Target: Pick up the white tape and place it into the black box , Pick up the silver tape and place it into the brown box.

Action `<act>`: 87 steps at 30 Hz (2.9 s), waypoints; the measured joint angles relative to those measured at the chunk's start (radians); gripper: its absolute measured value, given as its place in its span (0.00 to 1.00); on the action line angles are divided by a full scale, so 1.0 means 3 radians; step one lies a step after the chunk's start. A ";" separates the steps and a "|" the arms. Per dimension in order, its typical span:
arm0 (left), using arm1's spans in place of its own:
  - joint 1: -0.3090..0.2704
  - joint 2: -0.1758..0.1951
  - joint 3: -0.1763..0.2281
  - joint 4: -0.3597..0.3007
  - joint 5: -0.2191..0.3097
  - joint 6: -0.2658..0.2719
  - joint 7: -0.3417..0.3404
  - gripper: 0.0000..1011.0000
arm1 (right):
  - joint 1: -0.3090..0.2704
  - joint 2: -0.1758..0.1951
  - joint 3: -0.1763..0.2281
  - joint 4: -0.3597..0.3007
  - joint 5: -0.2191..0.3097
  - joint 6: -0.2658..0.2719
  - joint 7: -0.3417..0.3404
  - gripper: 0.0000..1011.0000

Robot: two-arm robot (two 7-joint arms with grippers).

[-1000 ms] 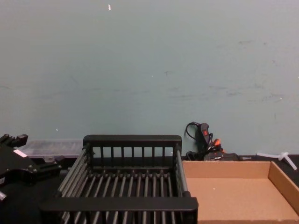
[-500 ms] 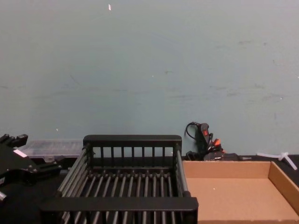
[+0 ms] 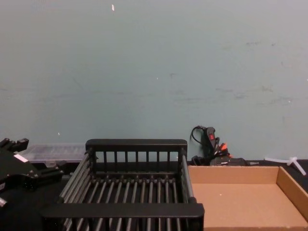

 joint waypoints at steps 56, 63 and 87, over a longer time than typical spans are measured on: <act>0.0000 0.0000 0.0000 0.0000 0.0000 0.0000 0.0000 0.99 | 0.0078 -0.0191 0.0058 0.0095 -0.0193 0.0152 0.0080 0.65; 0.0000 0.0000 0.0000 0.0000 0.0000 0.0000 0.0000 0.99 | 0.0078 -0.0191 0.0058 0.0095 -0.0190 0.0150 0.0079 0.43; 0.0000 0.0000 0.0000 0.0000 0.0000 0.0000 0.0000 0.99 | 0.0056 -0.0182 0.0080 0.0066 -0.0172 0.0120 0.0135 0.14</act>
